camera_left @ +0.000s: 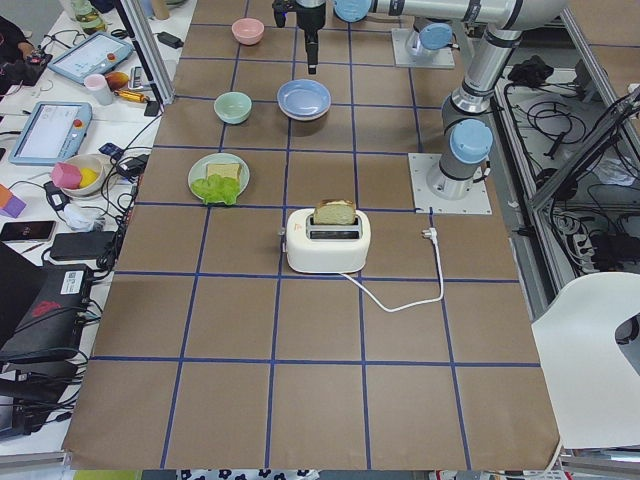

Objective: Stack three plates with pink and blue

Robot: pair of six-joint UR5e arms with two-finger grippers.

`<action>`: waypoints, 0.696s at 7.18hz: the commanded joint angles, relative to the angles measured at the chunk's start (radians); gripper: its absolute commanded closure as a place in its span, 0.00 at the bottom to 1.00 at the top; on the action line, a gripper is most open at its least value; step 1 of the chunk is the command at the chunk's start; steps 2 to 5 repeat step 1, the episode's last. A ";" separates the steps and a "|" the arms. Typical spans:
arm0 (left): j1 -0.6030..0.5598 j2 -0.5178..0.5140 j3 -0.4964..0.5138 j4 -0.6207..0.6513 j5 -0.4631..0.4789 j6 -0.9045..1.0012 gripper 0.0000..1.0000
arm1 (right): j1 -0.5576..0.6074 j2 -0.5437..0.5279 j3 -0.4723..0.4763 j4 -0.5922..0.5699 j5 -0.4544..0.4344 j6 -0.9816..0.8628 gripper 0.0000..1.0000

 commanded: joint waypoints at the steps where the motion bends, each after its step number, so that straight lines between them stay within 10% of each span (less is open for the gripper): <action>1: 0.000 0.001 0.000 0.000 0.001 0.000 0.00 | -0.002 -0.001 0.000 -0.001 0.003 0.005 0.00; 5: 0.000 0.001 0.000 0.000 0.001 0.000 0.00 | -0.002 -0.001 0.000 -0.001 0.003 0.005 0.00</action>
